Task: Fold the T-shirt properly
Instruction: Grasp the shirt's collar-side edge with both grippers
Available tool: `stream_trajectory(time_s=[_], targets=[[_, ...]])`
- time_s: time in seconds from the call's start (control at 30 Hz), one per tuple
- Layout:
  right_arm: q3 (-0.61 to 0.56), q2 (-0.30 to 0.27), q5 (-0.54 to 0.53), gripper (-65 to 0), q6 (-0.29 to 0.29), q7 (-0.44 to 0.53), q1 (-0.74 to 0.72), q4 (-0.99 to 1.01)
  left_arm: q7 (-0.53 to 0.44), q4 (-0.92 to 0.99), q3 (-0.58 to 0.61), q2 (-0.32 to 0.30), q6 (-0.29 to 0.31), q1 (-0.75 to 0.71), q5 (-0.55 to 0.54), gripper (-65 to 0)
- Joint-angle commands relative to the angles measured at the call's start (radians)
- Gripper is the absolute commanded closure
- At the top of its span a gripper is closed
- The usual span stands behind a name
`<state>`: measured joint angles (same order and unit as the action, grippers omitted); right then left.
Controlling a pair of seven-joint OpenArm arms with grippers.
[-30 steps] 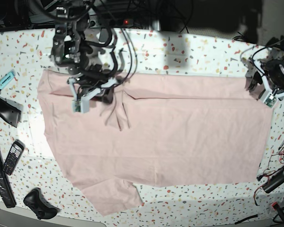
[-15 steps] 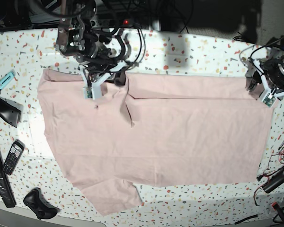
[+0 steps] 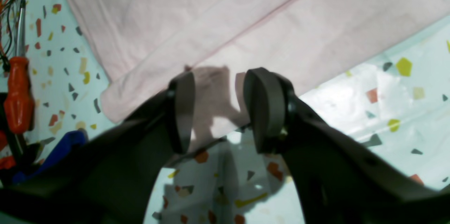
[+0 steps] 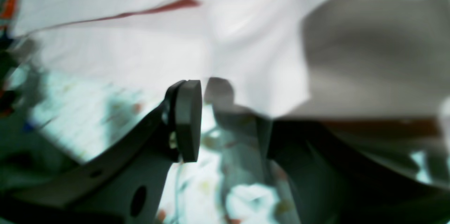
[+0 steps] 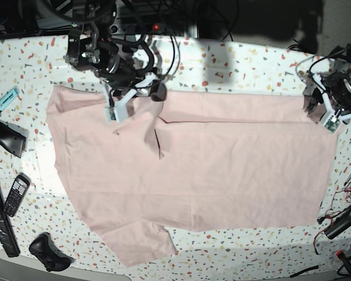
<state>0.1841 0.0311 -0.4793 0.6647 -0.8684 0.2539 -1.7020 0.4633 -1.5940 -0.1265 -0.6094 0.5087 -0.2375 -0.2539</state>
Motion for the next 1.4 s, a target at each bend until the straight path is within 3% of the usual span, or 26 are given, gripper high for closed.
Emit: stream_trajectory(time_s=[0.0,0.1,0.37,0.53,0.7,0.77,0.83,0.9,0.97,1.0,1.17,1.37], targets=[[0.0,0.003,-0.067,-24.2,0.022,-0.004,-0.01,-0.039,-0.024,-0.017,-0.011,-0.018,0.0,0.011,-0.005,-25.4],[-0.002,0.003,-0.163,-24.2,0.031,-0.052,-0.01,-0.098,-0.023,-0.017,-0.011,-0.018,0.0,0.011,-0.005,-25.4],[0.0,0.002,-0.165,-24.2,0.03,-0.049,-0.06,-0.23,-0.03,-0.017,-0.011,-0.018,-0.003,0.038,-0.009,-25.4],[0.0,-0.001,-0.094,-24.2,0.011,-0.047,-0.119,-0.229,-0.03,-0.017,-0.011,-0.02,-0.002,0.072,-0.057,-25.4],[0.0,-0.04,-0.022,-23.9,-0.013,-0.048,-0.138,-0.229,-0.015,-0.017,-0.011,-0.02,-0.003,0.094,-0.09,-25.4],[0.002,-0.057,0.037,-19.7,-0.023,-0.048,-0.127,-0.229,-0.015,-0.017,-0.011,-0.019,-0.003,0.087,-0.103,-25.3],[0.016,-0.076,0.085,-9.6,-0.023,-0.045,-0.121,-0.229,-0.015,-0.017,-0.011,-0.019,-0.001,0.082,-0.135,-22.3],[0.048,-0.093,0.123,0.0,-0.022,-0.045,-0.121,-0.229,-0.014,-0.017,-0.011,-0.016,-0.001,0.082,-0.158,-15.0],[0.094,-0.109,0.153,0.0,-0.022,-0.044,-0.119,-0.228,-0.007,-0.016,-0.011,-0.008,-0.002,0.081,-0.171,-2.4],[0.119,-0.118,0.161,0.0,-0.023,-0.042,-0.117,-0.224,-0.002,-0.016,-0.011,-0.001,-0.006,0.081,-0.171,0.0],[0.222,-0.155,0.155,0.0,-0.023,-0.023,-0.077,-0.192,-0.005,-0.016,-0.011,0.05,-0.042,0.07,-0.169,0.0],[0.248,-0.159,0.204,0.0,-0.022,0.089,-0.035,-0.156,-0.003,0.007,-0.011,0.1,-0.118,0.066,-0.167,0.0]])
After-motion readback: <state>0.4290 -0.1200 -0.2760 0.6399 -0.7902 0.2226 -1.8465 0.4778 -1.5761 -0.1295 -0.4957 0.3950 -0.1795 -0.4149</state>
